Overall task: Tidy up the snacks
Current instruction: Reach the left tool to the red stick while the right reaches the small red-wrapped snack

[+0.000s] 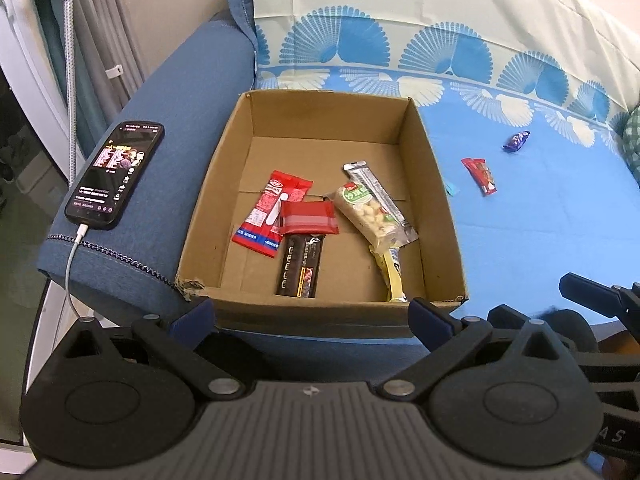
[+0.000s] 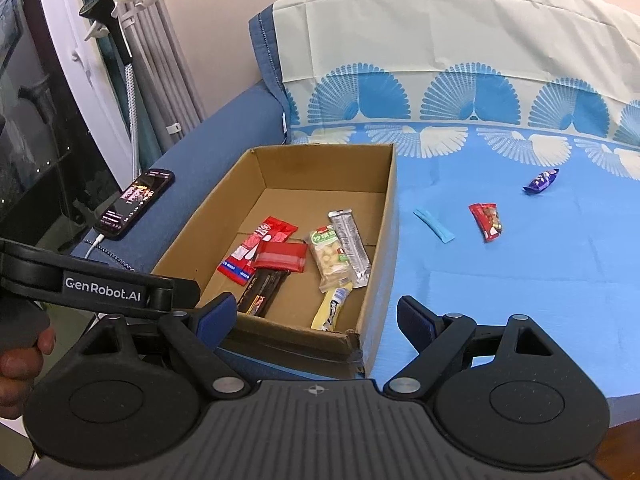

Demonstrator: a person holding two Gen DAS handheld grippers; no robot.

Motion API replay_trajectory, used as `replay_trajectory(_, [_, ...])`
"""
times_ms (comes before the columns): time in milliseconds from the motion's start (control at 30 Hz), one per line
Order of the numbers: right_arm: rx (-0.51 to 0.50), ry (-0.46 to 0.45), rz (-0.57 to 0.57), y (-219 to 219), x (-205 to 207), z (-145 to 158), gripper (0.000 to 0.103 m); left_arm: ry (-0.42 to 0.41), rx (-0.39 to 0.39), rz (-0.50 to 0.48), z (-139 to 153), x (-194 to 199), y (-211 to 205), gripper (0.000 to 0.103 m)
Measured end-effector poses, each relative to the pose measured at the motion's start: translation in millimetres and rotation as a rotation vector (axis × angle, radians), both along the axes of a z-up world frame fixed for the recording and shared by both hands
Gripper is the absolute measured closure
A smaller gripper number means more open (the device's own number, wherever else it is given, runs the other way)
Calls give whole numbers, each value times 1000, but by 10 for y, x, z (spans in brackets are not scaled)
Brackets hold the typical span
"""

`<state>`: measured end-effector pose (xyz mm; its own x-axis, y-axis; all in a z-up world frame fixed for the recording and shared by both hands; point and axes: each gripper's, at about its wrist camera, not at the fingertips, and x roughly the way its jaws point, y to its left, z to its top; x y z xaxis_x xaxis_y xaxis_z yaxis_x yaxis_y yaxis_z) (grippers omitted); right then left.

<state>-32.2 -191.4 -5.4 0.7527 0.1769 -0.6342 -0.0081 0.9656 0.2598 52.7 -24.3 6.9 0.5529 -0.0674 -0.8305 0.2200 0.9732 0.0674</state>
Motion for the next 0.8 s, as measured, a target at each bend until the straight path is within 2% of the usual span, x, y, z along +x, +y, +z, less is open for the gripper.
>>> replay_trajectory(300, [33,3,-21,-109,35,-60,15,12,28,1,-18,64,-80,0])
replay_trajectory(467, [15,-4,-97,-402,213,-162,15,26,40,17,-36,210,-134,0])
replay_trajectory(633, [-38,-8,-249,-1107,717,-460,14,44,51,46,-43,504,-227,0])
replay_trajectory(800, [-135,43,-389,-1919,1569,-1019,14,64,48,78,-42,901,-380,0])
